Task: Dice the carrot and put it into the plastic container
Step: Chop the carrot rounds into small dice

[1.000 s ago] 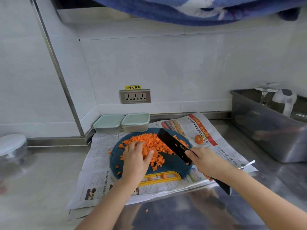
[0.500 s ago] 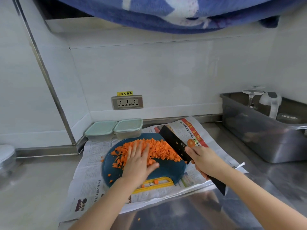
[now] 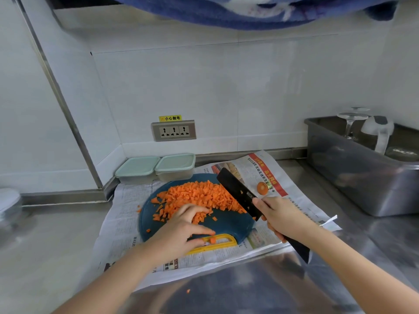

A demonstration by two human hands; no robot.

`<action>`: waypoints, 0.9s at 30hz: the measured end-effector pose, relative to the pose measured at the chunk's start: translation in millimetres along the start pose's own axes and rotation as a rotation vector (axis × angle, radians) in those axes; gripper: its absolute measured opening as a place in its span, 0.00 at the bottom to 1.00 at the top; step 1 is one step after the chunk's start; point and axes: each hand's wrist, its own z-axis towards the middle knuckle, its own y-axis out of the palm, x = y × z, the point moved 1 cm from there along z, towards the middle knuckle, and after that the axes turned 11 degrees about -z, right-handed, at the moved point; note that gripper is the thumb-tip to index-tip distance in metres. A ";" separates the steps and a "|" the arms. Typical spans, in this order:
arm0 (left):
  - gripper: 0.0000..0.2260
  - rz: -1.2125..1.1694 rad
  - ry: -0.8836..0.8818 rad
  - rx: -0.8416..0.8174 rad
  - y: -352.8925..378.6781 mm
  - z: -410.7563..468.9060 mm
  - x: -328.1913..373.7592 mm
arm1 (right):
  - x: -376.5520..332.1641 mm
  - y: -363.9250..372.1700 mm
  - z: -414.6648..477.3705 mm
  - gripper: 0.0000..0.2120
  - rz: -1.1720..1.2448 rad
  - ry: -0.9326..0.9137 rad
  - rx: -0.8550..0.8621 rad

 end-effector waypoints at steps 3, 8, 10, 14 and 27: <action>0.16 0.067 0.094 -0.043 -2.3 5.9 4.9 | -3.6 -0.4 1.8 0.18 -0.009 -0.005 -0.002; 0.11 0.151 0.196 -0.010 -6.2 14.6 9.2 | -11.3 0.4 1.5 0.17 0.003 -0.010 -0.006; 0.09 0.163 0.203 0.010 -5.6 15.2 10.2 | -12.5 0.4 1.9 0.18 0.014 -0.007 -0.016; 0.07 0.126 0.186 -0.005 -1.2 12.3 14.3 | -15.8 -1.2 3.6 0.18 0.019 -0.011 -0.017; 0.05 0.321 0.298 0.014 13.3 12.7 7.6 | -22.6 0.5 21.1 0.17 0.047 -0.025 -0.020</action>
